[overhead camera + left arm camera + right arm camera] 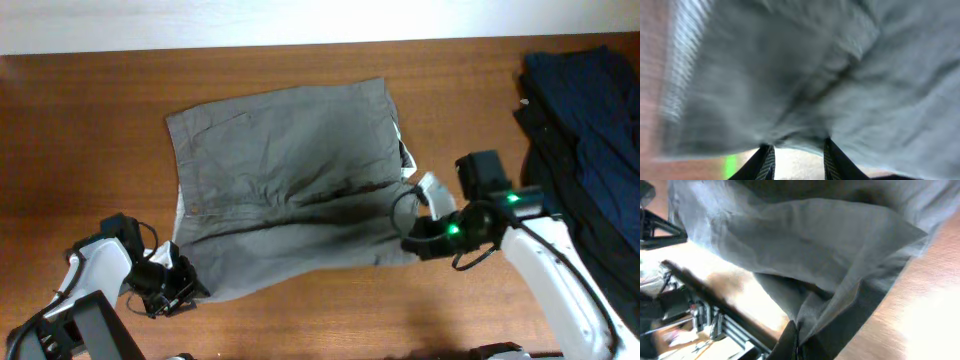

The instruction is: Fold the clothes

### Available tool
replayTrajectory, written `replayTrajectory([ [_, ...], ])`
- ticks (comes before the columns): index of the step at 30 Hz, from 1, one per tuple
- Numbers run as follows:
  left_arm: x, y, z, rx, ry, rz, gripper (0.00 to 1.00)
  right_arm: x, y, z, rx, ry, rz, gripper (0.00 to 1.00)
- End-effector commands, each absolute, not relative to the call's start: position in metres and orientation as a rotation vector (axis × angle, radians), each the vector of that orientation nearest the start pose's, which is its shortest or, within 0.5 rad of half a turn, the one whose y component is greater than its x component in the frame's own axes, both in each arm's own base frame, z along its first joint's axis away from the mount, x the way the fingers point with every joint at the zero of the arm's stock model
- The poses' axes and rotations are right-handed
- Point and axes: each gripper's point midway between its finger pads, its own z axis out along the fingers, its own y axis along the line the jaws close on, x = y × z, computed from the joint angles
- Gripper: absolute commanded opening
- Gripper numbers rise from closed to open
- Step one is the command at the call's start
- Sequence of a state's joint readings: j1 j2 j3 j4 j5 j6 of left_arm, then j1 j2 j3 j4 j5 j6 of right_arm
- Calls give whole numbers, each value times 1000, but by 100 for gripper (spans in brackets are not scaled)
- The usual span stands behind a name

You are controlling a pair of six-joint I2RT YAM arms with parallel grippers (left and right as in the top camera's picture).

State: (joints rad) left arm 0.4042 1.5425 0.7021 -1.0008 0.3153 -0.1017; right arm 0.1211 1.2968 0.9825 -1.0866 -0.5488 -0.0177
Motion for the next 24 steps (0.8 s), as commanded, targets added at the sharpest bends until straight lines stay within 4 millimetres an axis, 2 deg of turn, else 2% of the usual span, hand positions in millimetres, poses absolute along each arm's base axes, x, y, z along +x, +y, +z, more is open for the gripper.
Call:
replayTrajectory([
  [1, 174, 15, 7, -890, 3136, -579, 31, 242, 100, 154, -228, 2833, 635, 4],
  [4, 185, 21, 4, -864, 3099, -546, 20, 244, 97, 155, -217, 2833, 611, 4],
  [5, 186, 22, 4, -862, 3094, -545, 19, 243, 97, 155, -216, 2836, 612, 4],
  [6, 186, 22, 4, -861, 3093, -544, 21, 243, 97, 155, -216, 2838, 610, 4],
  [7, 185, 22, 4, -863, 3097, -545, 30, 243, 97, 155, -221, 2836, 610, 4],
  [9, 185, 22, 3, -862, 3095, -544, 36, 243, 97, 155, -221, 2835, 609, 4],
  [10, 189, 23, 3, -854, 3080, -543, 41, 243, 97, 155, -221, 2835, 609, 4],
  [14, 206, 13, 8, -828, 2998, -673, 52, 243, 97, 155, -220, 2837, 610, 4],
  [18, 196, 16, 6, -848, 3046, -622, 53, 242, 97, 155, -221, 2838, 610, 4],
  [20, 188, 15, 6, -865, 3075, -614, 58, 242, 97, 155, -220, 2839, 609, 4],
  [24, 175, 10, 9, -939, 3117, -636, 53, 242, 97, 155, -220, 2839, 610, 4],
])
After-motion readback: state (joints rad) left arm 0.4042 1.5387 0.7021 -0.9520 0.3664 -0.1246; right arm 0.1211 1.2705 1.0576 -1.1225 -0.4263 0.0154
